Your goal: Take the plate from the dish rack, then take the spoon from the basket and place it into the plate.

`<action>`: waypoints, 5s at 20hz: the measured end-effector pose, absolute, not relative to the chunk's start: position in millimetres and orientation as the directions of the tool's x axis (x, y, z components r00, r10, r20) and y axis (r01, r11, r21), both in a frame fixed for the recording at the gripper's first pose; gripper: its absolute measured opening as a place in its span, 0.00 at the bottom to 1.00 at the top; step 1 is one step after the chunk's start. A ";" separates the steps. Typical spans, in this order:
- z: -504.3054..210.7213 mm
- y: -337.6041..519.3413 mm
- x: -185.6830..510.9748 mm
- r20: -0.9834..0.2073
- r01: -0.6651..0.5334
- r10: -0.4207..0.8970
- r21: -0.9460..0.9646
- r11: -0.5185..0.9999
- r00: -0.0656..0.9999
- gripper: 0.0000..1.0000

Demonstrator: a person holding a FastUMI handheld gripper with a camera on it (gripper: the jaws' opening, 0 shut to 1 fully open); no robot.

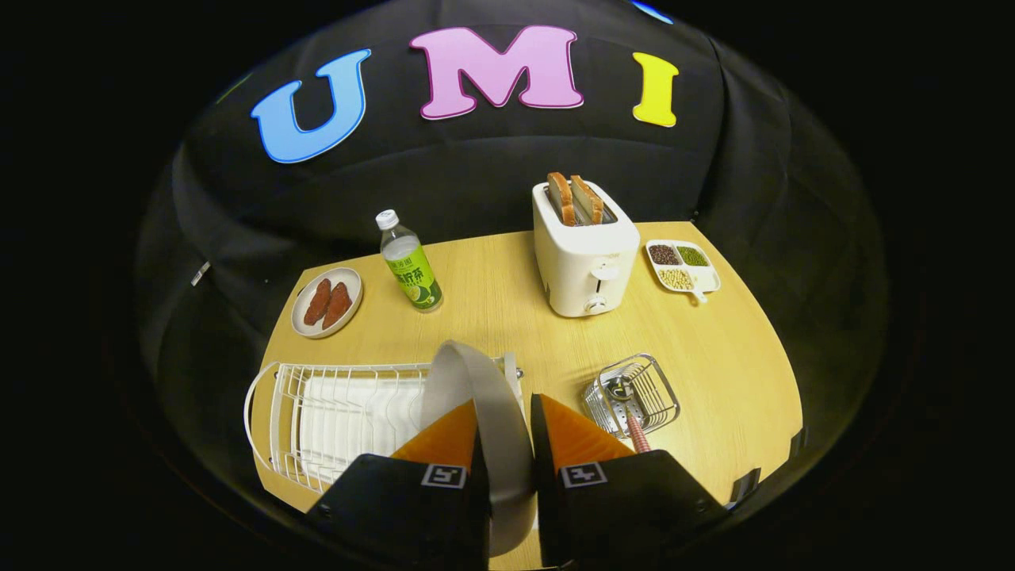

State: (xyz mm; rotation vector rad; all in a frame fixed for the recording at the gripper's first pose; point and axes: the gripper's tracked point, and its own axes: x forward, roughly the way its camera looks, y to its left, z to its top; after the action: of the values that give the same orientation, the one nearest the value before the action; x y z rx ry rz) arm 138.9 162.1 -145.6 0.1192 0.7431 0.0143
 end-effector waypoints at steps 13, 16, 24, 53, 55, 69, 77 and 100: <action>-61.9 106.8 51.5 -0.556 -0.158 0.353 0.367 0.917 0.753 0.27; -65.4 69.0 21.0 -0.561 -0.158 0.374 0.395 0.905 0.738 0.27; -148.9 13.6 -41.6 -0.648 -0.118 0.471 0.510 0.852 0.599 0.27; -204.8 -7.3 86.8 -0.468 -0.513 0.491 0.090 0.854 0.735 0.99; -193.2 16.8 86.9 -0.409 -0.572 0.546 0.068 0.817 0.731 0.99; -223.6 51.1 135.9 -0.378 -0.601 0.530 -0.094 0.793 0.759 0.90; -221.7 66.6 139.4 -0.354 -0.606 0.542 -0.094 0.790 0.762 0.58; -93.8 25.8 108.5 -0.311 -0.493 0.458 -0.041 0.869 0.833 0.13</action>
State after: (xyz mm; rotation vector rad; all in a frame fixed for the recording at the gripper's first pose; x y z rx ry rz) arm 108.5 25.8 -93.8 -0.1212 0.2988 0.5055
